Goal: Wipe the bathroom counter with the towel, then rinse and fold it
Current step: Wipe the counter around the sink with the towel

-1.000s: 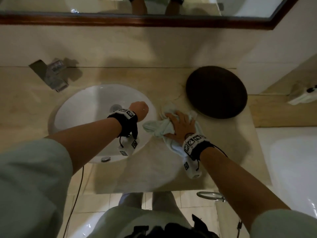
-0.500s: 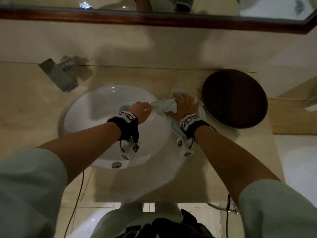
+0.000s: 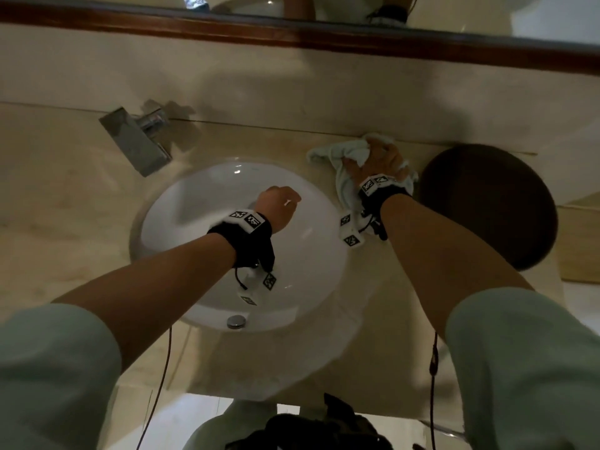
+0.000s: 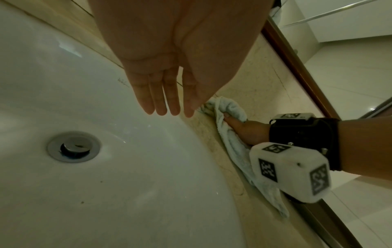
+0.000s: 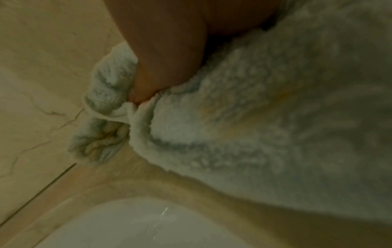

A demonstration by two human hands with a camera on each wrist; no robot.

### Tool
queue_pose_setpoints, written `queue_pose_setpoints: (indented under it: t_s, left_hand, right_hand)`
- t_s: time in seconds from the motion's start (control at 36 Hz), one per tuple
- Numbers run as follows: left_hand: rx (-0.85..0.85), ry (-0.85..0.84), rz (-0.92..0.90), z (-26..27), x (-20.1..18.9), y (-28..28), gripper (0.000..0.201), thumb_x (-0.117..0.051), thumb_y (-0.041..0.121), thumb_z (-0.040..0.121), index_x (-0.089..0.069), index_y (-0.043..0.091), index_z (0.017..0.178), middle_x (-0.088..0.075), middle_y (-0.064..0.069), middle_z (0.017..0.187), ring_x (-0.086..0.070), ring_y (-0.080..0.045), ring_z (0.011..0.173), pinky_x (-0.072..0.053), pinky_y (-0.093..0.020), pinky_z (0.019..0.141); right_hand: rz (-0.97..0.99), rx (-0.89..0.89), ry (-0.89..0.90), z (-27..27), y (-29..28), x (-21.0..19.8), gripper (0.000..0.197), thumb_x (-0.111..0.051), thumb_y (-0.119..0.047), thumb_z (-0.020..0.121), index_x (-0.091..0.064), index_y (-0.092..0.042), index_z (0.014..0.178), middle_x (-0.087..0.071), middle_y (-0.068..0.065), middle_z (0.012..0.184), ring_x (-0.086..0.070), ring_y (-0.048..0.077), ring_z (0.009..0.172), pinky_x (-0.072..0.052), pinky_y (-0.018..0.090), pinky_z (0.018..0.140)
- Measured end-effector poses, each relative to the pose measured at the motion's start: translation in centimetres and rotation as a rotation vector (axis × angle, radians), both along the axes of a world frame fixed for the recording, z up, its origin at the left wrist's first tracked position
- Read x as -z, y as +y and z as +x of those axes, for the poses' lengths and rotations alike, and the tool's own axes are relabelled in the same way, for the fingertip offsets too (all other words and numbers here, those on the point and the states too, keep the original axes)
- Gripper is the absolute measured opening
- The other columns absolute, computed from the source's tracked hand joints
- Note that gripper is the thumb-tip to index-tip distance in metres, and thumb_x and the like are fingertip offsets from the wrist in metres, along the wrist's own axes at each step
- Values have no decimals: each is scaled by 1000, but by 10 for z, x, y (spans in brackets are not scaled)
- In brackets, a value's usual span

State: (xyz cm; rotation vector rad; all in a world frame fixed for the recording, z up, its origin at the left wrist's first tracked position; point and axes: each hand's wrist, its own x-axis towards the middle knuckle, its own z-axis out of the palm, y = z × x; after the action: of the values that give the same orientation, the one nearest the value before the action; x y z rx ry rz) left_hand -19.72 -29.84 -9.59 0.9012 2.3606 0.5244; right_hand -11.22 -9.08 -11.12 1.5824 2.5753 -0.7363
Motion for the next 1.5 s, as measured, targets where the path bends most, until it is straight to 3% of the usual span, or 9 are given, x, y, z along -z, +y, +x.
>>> queue_pose_setpoints:
  t_s: [0.19, 0.33, 0.47, 0.56, 0.75, 0.97, 1.19, 1.36, 1.5]
  left_hand:
    - [-22, 13, -18, -7, -3, -12, 29, -46, 14, 95, -63, 13, 118, -60, -12, 125, -56, -28, 114, -40, -29, 96]
    - [-22, -10, -42, -2, 1, -17, 28, -46, 15, 96, -63, 15, 118, -57, -13, 127, -55, -30, 114, -43, -32, 97]
    - [-3, -32, -62, 7, -1, -11, 28, -43, 18, 97, -63, 20, 116, -54, -12, 129, -56, -32, 111, -47, -39, 95]
    - [13, -7, -50, 15, -3, -4, 29, -41, 15, 97, -63, 16, 117, -55, -13, 128, -55, -32, 113, -44, -35, 95]
    - [32, -1, 60, 46, -10, 12, 31, -42, 4, 93, -62, 8, 116, -54, -15, 130, -49, -30, 121, -36, -30, 100]
    - [137, -58, 78, 86, -13, 38, 29, -43, 7, 94, -62, 7, 115, -54, -14, 130, -50, -32, 121, -40, -33, 99]
    - [322, -47, 50, 136, -12, 57, 28, -44, 6, 93, -60, 4, 116, -53, -16, 129, -50, -32, 119, -40, -35, 99]
    - [375, -18, 33, 140, -8, 54, 29, -44, 8, 93, -61, 6, 116, -53, -15, 130, -50, -32, 120, -39, -36, 101]
    - [364, -23, 39, 123, -3, 44, 29, -45, 9, 92, -60, 6, 117, -50, -17, 131, -47, -33, 122, -37, -33, 102]
  right_hand:
    - [-35, -45, -23, 1, 5, 3, 84, -52, -65, 82, -18, -28, 149, -12, 7, 156, -11, 31, 144, -8, 54, 116]
    - [13, -135, -67, 19, -9, 7, 86, -54, -68, 79, -22, -28, 148, -19, 9, 153, -17, 34, 142, -10, 53, 116]
    - [57, -204, -112, 51, -41, 3, 82, -54, -64, 81, -18, -34, 148, -18, 7, 153, -17, 32, 142, -7, 50, 115]
    - [71, -254, -130, 72, -57, 10, 80, -52, -62, 83, -15, -36, 149, -15, 4, 155, -13, 29, 143, -6, 51, 116]
    - [126, -271, -95, 134, -99, 7, 81, -55, -66, 78, -23, -37, 146, -21, 2, 153, -20, 26, 140, -12, 49, 113]
    - [110, -242, -128, 208, -139, 9, 79, -55, -63, 81, -18, -40, 148, -18, -1, 154, -18, 25, 141, -11, 48, 114]
    - [149, -47, -208, 296, -141, 7, 77, -55, -63, 82, -21, -40, 147, -19, 0, 155, -20, 27, 141, -16, 51, 111]
    - [166, 302, -152, 342, -122, 11, 70, -52, -64, 82, -25, -43, 144, -25, 2, 151, -24, 28, 138, -19, 52, 108]
    - [55, 557, -197, 345, -104, 6, 76, -49, -66, 83, -16, -41, 146, -18, 5, 152, -22, 30, 137, -18, 54, 110]
